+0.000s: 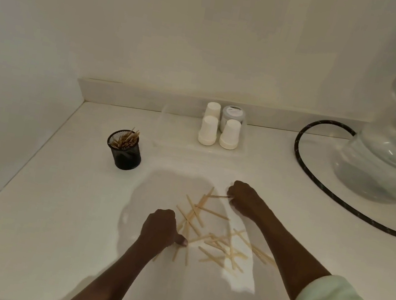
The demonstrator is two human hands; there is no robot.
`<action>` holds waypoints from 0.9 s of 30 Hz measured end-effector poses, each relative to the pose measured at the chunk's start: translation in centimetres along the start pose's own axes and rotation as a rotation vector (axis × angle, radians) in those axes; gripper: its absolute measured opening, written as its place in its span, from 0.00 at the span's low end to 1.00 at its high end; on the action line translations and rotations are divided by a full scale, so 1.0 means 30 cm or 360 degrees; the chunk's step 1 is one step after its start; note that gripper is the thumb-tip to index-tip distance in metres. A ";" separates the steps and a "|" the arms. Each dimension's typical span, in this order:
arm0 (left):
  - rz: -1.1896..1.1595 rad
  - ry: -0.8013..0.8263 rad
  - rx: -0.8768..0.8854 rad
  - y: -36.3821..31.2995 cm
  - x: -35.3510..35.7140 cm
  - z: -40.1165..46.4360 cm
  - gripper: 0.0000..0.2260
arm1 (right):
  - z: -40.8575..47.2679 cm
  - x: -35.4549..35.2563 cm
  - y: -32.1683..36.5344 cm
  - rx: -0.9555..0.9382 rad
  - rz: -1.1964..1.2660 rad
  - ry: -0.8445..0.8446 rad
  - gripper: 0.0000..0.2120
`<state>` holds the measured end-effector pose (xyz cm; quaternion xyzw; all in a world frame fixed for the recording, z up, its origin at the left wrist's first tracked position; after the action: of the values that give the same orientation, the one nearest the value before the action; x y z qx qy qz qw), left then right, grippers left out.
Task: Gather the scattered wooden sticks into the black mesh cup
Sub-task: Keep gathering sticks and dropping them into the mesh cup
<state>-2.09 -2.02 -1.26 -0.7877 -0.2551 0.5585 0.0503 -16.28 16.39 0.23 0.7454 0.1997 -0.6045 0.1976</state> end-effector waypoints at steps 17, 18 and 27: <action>-0.0471 -0.0186 -0.0014 -0.099 0.032 -0.019 0.23 | -0.291 0.108 -0.221 0.0384 0.0439 0.0596 0.26; -0.0401 -0.0113 -0.0003 -0.113 0.046 -0.023 0.31 | -0.321 0.114 -0.224 0.0376 0.0460 0.0646 0.32; -0.0044 -0.0022 0.0010 -0.195 0.128 -0.059 0.70 | -0.334 0.122 -0.142 0.0245 0.0617 0.0442 0.27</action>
<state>-1.58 5.16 -1.75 -0.7801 -0.2645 0.5640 0.0588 -9.63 25.55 -1.67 0.8585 0.0314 -0.4606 0.2231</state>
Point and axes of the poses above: each hand's wrist, its own z-axis towards the middle knuckle, its own x-axis out of the palm, y = z × x, the point moved 9 cm from there along z, towards the middle knuckle, and after that the axes turned 3 degrees about -z, right-handed, at the moved point
